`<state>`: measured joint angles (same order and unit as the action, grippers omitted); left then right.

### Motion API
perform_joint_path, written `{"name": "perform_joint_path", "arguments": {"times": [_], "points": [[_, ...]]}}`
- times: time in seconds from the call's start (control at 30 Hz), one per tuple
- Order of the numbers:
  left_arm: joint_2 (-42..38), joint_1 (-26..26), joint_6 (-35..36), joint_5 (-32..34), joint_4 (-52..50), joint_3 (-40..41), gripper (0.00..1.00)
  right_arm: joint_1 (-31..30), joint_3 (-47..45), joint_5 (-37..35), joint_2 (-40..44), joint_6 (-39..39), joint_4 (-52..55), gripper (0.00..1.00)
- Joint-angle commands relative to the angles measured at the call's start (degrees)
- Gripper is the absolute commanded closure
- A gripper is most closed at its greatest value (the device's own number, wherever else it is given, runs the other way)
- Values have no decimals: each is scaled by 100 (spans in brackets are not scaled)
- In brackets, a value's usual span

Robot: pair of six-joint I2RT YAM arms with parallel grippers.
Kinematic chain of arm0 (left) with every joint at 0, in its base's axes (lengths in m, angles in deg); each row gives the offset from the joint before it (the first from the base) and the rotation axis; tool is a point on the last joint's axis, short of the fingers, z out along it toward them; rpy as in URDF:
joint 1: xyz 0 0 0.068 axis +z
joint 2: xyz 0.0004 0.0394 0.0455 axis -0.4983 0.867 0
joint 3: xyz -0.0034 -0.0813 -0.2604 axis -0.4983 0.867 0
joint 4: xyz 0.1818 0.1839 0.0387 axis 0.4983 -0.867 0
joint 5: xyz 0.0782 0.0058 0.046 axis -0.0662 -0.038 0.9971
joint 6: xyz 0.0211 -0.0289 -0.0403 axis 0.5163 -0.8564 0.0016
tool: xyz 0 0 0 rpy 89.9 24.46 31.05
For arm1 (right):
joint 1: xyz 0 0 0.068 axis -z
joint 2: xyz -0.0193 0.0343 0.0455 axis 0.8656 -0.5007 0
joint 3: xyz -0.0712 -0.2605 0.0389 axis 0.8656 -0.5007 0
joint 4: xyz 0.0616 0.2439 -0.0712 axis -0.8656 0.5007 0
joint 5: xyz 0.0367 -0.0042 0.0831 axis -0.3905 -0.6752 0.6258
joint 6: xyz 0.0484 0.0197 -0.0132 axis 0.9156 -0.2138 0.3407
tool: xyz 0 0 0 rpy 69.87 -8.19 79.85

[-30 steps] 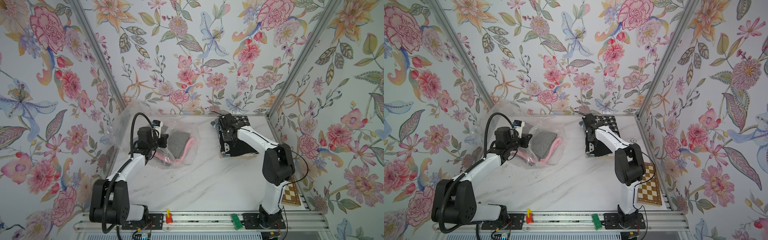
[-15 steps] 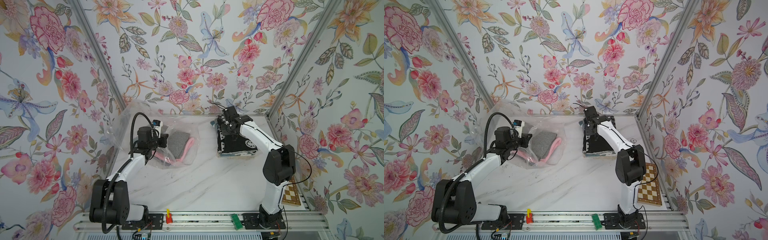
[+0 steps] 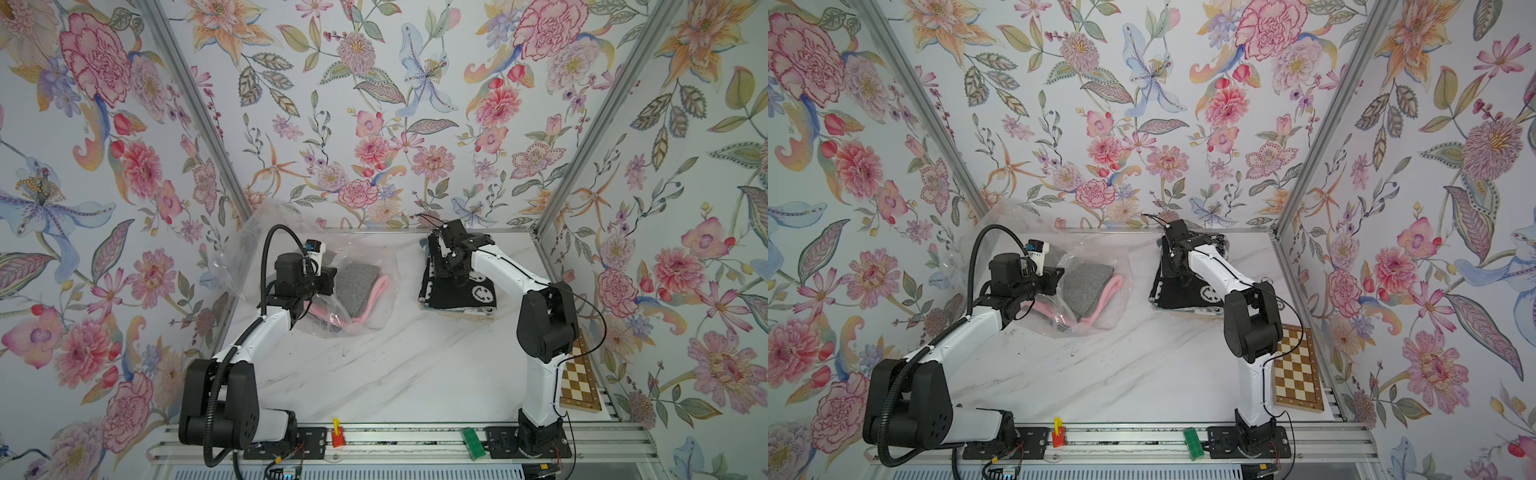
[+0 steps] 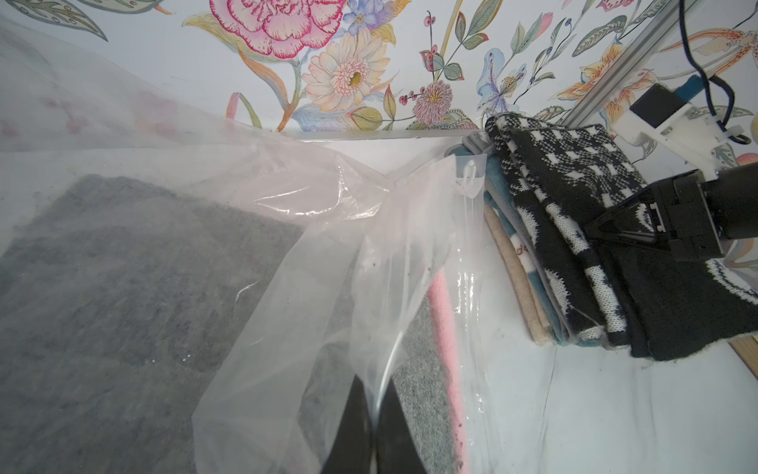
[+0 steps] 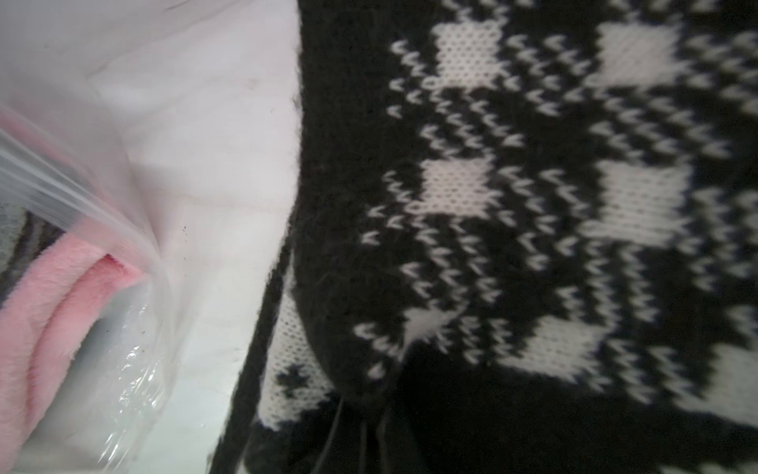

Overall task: Take the blanket out of the vacuum bag
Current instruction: Place the blanket at the center of the board.

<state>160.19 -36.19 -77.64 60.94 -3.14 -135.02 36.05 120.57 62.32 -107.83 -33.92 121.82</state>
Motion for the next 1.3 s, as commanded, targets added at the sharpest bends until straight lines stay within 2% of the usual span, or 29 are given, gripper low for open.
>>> {"name": "perform_joint_path", "arguments": {"times": [0.0, 0.1, 0.17, 0.27, 0.33, 0.4, 0.53, 0.63, 0.83, 0.9, 1.1, 1.17, 1.27], "points": [[-75, -29, 92, 40, -15, -146, 96, -2, -95, 300, 76, 127, -221, 100], [-41, -29, 57, -18, -2, -157, 96, 16, -314, 401, 218, 106, -475, 100], [-29, -30, 56, -27, -2, -151, 96, 71, -611, 805, 399, 108, -872, 81], [-47, -29, 65, -3, -2, -142, 96, 227, -1018, 1334, 763, 265, -1383, 42], [-54, -27, 74, 8, -8, -142, 96, 341, -1281, 1530, 1058, 366, -1664, 20], [-47, -24, 74, 1, -13, -142, 96, 452, -1502, 1673, 1367, 444, -1898, 12], [-21, -28, 65, -22, 3, -150, 96, 756, -1757, 1861, 1809, 718, -2198, 9], [-3, -29, 65, -29, -2, -150, 96, 1081, -1920, 1995, 1840, 1110, -2502, 8], [31, -24, 82, -9, -16, -159, 96, 1580, -2126, 3065, 1243, 1991, -3989, 9], [47, -29, 91, -18, -37, -168, 96, 1582, -2112, 3180, 1012, 2204, -4372, 9], [50, -29, 101, -9, -54, -168, 96, 1635, -2388, 2394, 619, 2397, -4246, 9], [67, -28, 84, -22, -37, -168, 96, 1651, -2478, 2085, 568, 2176, -4218, 9], [122, -30, 52, -86, -20, -185, 96, 1721, -2049, 1936, 259, 1644, -3723, 9]]}}
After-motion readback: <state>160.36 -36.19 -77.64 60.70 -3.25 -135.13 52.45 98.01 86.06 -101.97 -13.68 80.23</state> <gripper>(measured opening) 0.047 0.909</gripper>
